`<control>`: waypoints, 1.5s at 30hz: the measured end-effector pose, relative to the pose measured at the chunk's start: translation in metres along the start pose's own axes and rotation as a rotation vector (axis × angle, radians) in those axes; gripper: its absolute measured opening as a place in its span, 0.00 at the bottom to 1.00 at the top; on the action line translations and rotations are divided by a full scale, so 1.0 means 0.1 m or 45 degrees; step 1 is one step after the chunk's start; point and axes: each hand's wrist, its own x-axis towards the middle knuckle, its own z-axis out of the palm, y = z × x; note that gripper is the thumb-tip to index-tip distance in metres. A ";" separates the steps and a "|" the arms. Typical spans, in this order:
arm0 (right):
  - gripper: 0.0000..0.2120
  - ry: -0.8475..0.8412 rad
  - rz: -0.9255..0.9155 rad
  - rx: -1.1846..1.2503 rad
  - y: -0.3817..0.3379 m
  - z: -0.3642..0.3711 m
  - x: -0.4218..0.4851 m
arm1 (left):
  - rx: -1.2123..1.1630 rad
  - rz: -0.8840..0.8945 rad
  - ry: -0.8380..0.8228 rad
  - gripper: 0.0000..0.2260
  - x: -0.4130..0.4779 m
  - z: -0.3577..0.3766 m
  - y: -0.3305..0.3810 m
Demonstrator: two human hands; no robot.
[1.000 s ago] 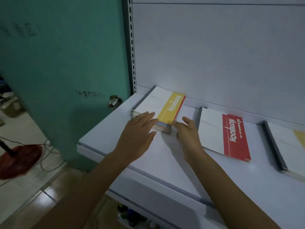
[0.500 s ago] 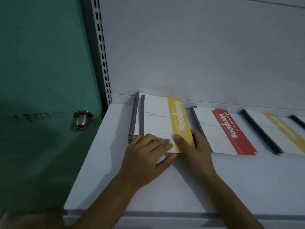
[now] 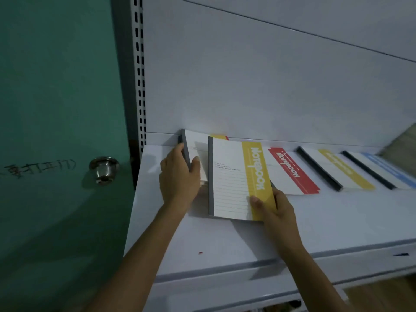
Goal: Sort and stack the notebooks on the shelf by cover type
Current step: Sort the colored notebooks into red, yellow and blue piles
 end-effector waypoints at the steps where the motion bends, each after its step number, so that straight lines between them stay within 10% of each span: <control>1: 0.18 0.007 -0.005 0.003 0.00 0.00 -0.02 | -0.015 -0.152 -0.146 0.27 0.02 0.02 -0.03; 8: 0.19 0.025 -0.026 0.024 0.03 -0.01 0.00 | -0.111 -0.254 -0.380 0.15 0.02 -0.06 -0.04; 15: 0.15 0.042 0.022 0.239 -0.08 -0.09 -0.10 | 0.214 0.004 0.098 0.10 -0.32 -0.29 0.20; 21: 0.07 0.070 0.132 0.668 -0.14 -0.68 -0.52 | -0.097 0.181 0.209 0.08 -1.03 -0.23 0.57; 30: 0.10 0.348 0.122 0.670 0.34 -1.93 -0.89 | -0.642 0.056 -0.293 0.05 -2.04 0.78 1.28; 45: 0.10 0.484 0.177 0.546 0.96 -3.40 -1.06 | -0.814 0.016 -0.564 0.04 -3.09 2.24 2.15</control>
